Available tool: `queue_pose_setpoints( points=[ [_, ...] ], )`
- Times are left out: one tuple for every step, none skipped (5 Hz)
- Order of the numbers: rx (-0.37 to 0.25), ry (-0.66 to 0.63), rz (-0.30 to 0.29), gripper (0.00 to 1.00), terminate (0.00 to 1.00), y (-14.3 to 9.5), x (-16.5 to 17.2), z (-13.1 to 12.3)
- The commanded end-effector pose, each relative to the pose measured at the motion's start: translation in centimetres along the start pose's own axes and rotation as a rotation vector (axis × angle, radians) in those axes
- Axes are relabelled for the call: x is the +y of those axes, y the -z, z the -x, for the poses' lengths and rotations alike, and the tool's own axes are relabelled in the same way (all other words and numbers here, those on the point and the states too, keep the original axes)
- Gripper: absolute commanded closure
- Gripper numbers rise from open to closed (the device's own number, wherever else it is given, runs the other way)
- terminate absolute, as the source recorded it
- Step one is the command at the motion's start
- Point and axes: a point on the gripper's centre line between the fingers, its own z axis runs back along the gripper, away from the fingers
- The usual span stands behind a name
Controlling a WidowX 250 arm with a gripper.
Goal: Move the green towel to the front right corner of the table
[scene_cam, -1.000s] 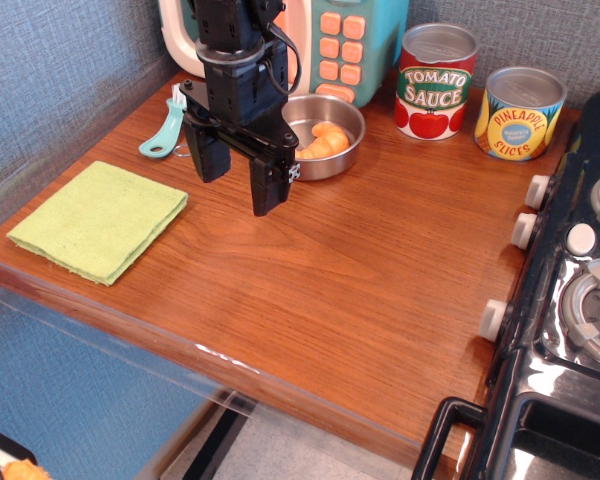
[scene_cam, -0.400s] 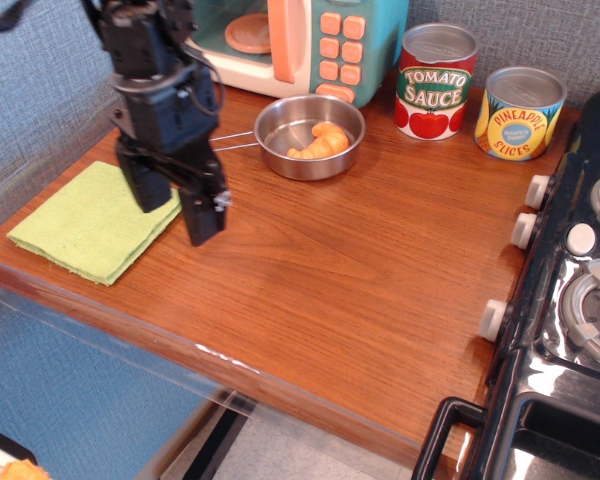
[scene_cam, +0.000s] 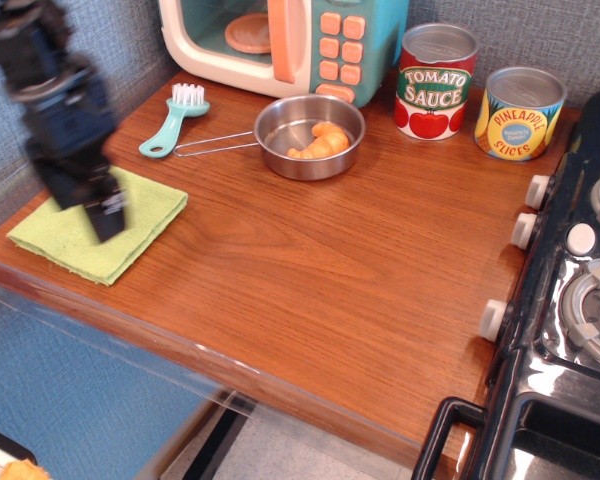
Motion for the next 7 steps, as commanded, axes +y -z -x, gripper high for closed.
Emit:
queue_pose_setpoints(
  points=[
    [0.015, -0.052, -0.090, 0.00, 0.00, 0.9, 4.6, -0.1],
    [0.002, -0.056, -0.091, 0.00, 0.00, 1.0, 4.9, -0.9],
    [-0.028, -0.062, -0.091, 0.00, 0.00, 0.6, 4.5, -2.1],
    [-0.049, -0.080, -0.079, 0.00, 0.00, 0.0, 4.5, -2.9],
    [-0.049, -0.114, -0.059, 0.00, 0.00, 0.6, 4.9, -3.0],
    [-0.022, -0.124, -0.053, 0.00, 0.00, 2.3, 5.0, -2.7],
    [0.014, -0.111, -0.048, 0.00, 0.00, 4.6, 4.4, -2.4]
  ],
)
